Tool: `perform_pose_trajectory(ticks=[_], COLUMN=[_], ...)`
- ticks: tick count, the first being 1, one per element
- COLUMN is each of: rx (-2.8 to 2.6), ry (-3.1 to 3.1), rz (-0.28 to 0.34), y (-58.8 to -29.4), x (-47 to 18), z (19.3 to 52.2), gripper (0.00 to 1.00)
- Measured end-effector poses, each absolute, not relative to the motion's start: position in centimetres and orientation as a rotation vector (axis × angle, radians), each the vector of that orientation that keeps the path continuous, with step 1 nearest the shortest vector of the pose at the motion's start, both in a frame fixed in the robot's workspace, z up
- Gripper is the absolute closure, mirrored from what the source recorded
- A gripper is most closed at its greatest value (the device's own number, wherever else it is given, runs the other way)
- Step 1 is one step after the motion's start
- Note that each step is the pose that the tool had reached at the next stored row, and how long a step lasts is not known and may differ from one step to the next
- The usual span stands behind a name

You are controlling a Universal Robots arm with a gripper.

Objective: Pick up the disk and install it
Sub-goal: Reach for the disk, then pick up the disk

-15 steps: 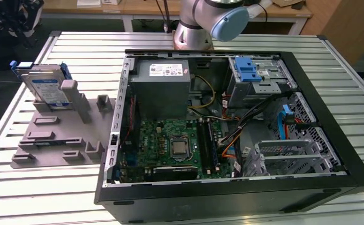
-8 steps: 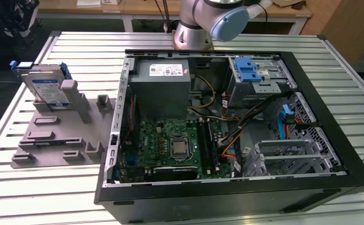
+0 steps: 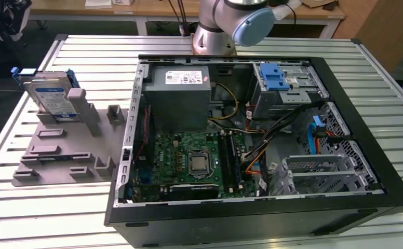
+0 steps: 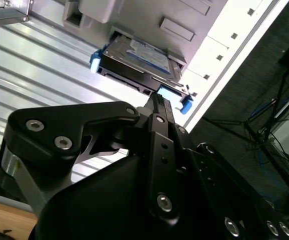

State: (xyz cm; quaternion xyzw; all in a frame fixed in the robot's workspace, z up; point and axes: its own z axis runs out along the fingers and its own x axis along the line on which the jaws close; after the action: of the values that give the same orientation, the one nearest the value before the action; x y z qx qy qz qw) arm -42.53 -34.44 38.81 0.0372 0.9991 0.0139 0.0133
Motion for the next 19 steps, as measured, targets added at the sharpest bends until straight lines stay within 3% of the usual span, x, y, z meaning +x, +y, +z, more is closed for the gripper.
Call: perform_pose_trajectory(ticks=[19], rx=[0.114], ry=[3.112], rz=[0.043], y=[-34.44], x=[-43.69], z=[38.79], gripper=[0.89])
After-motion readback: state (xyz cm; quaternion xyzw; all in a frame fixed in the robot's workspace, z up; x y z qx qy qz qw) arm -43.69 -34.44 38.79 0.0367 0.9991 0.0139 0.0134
